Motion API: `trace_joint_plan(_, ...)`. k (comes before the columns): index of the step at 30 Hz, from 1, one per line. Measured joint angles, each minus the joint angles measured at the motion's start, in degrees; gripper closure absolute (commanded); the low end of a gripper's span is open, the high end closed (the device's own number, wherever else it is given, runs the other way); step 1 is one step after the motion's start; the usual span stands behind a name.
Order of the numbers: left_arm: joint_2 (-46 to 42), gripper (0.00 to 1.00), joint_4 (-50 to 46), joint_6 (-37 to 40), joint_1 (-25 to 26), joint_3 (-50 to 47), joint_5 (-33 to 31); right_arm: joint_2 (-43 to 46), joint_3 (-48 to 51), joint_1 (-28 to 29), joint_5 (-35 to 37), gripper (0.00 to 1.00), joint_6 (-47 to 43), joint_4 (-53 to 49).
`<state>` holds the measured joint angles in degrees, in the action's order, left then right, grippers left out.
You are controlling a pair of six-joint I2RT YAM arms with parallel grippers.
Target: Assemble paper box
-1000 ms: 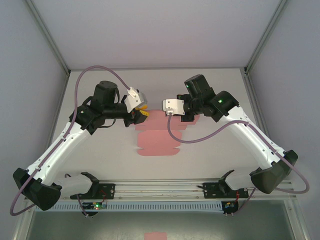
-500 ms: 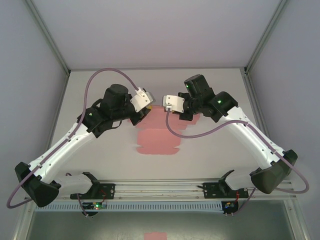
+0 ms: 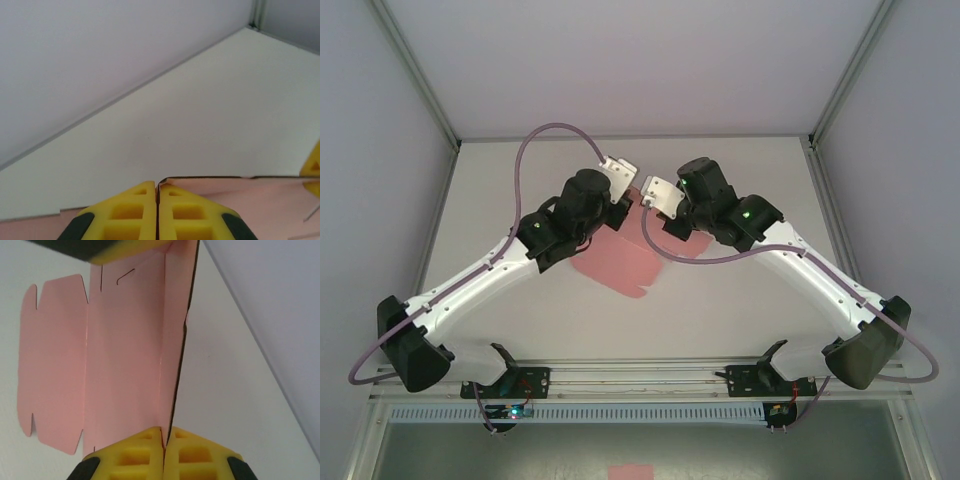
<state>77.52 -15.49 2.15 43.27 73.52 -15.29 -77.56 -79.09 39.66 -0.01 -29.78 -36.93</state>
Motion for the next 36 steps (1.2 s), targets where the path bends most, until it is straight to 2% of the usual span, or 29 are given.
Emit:
trace_joint_plan(8,1.53,0.88,7.54,-9.35,1.38,-1.18,-5.88,0.02,0.02,0.63,1.20,1.00,7.80,2.10)
trace_joint_plan(10,2.25,0.83,9.05,-11.21,1.75,-1.53,-7.17,0.04,0.22,0.72,1.18,1.00,9.16,2.27)
trace_joint_plan(13,3.23,0.85,10.56,-14.34,1.86,-1.64,-7.82,0.02,0.74,0.74,1.31,1.00,10.64,2.80)
trace_joint_plan(14,3.30,0.80,10.93,-14.95,1.90,-1.77,-7.76,0.02,0.76,0.74,1.36,1.00,11.08,2.75)
trace_joint_plan(15,3.26,0.71,11.47,-15.78,1.90,-2.03,-7.74,0.02,0.76,0.74,1.55,1.00,11.45,2.73)
trace_joint_plan(17,2.93,0.65,11.91,-17.46,1.90,-2.60,-8.00,0.02,0.76,0.76,1.73,1.00,11.67,2.78)
trace_joint_plan(19,1.88,0.44,11.58,-18.23,1.92,-3.69,-8.39,0.09,0.90,1.01,2.03,1.00,11.41,2.97)
trace_joint_plan(20,0.81,0.29,10.71,-18.43,1.97,-4.46,-8.68,0.20,1.11,1.07,2.03,1.00,11.08,3.13)
trace_joint_plan(22,-2.23,0.16,8.22,-18.91,1.95,-6.23,-8.96,1.29,1.99,1.09,1.46,1.00,9.60,3.58)
trace_joint_plan(23,-4.48,0.04,6.78,-18.86,1.75,-7.41,-8.98,2.08,2.47,1.09,0.81,1.00,8.50,3.74)
trace_joint_plan(24,-6.78,0.00,5.79,-19.04,1.51,-8.59,-8.90,2.97,3.02,0.96,0.07,1.00,7.39,3.85)
trace_joint_plan(27,-16.74,0.00,2.05,-18.97,-1.88,-12.92,-7.15,5.68,4.74,-0.50,-2.89,1.00,3.76,4.00)
trace_joint_plan(33,-34.12,0.00,-1.53,-18.91,-12.98,-21.27,-3.32,8.09,7.72,-3.54,-7.61,1.00,-5.75,4.44)
trace_joint_plan(36,-40.28,0.00,-1.40,-17.79,-17.70,-27.58,2.05,8.07,7.76,-3.54,-9.90,1.00,-8.09,4.85)
